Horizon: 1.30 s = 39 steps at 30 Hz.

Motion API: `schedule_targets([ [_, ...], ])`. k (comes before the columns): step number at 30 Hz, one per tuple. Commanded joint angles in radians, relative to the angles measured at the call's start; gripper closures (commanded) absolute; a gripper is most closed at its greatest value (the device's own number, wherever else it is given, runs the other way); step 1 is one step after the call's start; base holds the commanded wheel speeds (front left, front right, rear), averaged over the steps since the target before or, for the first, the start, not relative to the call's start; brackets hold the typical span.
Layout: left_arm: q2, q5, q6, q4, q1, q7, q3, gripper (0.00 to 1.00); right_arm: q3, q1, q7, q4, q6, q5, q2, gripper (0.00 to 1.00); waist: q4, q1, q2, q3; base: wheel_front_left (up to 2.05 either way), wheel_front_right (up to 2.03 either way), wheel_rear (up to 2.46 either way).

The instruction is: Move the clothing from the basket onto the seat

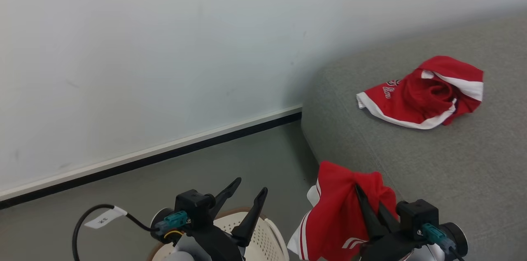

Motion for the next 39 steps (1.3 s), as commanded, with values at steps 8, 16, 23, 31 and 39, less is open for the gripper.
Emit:
schedule_targets([
  [8, 0.013, 0.009, 0.018, 0.015, -0.007, 0.057, -0.026, 0.00, -0.011, 0.019, 0.003, -0.014, 0.000, -0.003, 0.001, 1.00, -0.167, 0.0000, 0.0000, 0.046, 0.00, 0.00, 0.00],
  [16, 0.023, 0.023, 0.035, 0.007, -0.018, 0.097, -0.047, 0.00, -0.019, 0.027, -0.010, -0.016, 0.000, 0.002, 0.001, 1.00, -0.186, 0.0000, 0.0000, 0.068, 0.00, 0.00, 0.00],
  [23, 0.035, 0.028, 0.035, -0.003, -0.019, 0.114, -0.059, 0.00, 0.025, -0.058, 0.005, -0.008, 0.000, -0.022, -0.038, 1.00, -0.180, 0.0000, 0.0000, 0.105, 0.00, 0.00, 0.00],
  [31, 0.053, 0.044, 0.033, -0.039, -0.034, 0.130, -0.077, 0.00, 0.063, -0.293, 0.038, -0.002, 0.000, -0.007, -0.147, 1.00, -0.163, 0.0000, 0.0000, 0.182, 0.00, 0.00, 0.00],
  [39, 0.108, 0.089, 0.046, -0.126, -0.090, 0.149, -0.074, 0.00, 0.007, -0.746, 0.052, 0.100, 0.000, 0.096, -0.254, 1.00, -0.156, 0.0000, 0.0000, 0.335, 0.00, 0.00, 0.00],
])
